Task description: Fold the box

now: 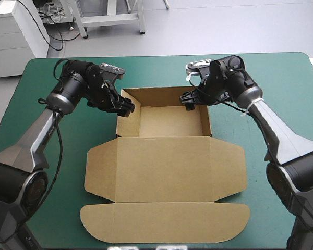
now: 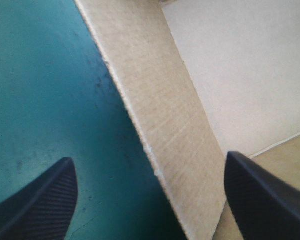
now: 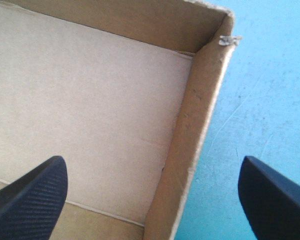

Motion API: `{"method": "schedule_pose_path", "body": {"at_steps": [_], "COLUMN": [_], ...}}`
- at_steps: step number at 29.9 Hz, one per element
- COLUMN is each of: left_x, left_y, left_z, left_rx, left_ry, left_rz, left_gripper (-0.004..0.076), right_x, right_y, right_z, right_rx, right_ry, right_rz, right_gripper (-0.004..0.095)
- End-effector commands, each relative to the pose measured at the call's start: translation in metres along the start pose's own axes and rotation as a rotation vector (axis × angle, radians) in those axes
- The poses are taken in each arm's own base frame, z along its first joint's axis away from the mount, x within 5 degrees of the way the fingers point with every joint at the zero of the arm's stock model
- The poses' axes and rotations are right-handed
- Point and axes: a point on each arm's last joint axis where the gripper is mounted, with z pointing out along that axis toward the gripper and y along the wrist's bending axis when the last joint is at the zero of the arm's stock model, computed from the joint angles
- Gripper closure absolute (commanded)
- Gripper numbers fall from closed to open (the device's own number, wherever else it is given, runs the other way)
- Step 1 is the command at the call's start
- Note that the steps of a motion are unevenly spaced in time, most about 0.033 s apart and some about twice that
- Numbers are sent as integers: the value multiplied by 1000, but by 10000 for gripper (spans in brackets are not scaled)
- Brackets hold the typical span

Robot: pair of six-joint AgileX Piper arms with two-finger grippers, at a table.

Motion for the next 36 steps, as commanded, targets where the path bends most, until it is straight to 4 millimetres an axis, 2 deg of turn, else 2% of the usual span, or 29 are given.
{"method": "schedule_pose_path", "body": {"at_steps": [1,3,7,10,12,13,16,20,23,27,33,36], "left_x": [8,13,32,51,64,71,92,116,133,154,193,215], "left_y": [-4,-5,-9,-15,-18,-19,-23,-26,-27,-24,-25,-24], "left_z": [-65,-85,-133,-171,-192,-202,-229,-252,-253,-231,-170,-139], "left_rx": [-41,-61,-77,-74,-82,-89,-97,-112,-123,-139,-74,-66], "left_ry": [-127,-172,-287,-384,-437,-465,-540,-601,-599,-515,-327,-271], "left_rz": [19,25,40,73,81,94,101,122,134,131,118,110], "left_gripper": [218,258,405,585,700,730,731,731,731,731,731,731], "right_x": [0,3,12,18,20,21,21,21,21,20,14,9], "right_y": [-2,-3,-5,-6,-6,-6,-6,-5,-5,-5,-5,-5], "right_z": [-64,-80,-117,-137,-144,-146,-147,-146,-146,-143,-122,-103], "right_rx": [6,15,32,34,35,35,31,20,23,23,26,28], "right_ry": [-164,-197,-279,-324,-339,-344,-343,-340,-340,-333,-285,-244], "right_rz": [-25,-29,-34,-35,-35,-35,-32,-29,-30,-30,-31,-28], "right_gripper": [60,60,60,60,60,60,60,60,60,60,60,60]}}
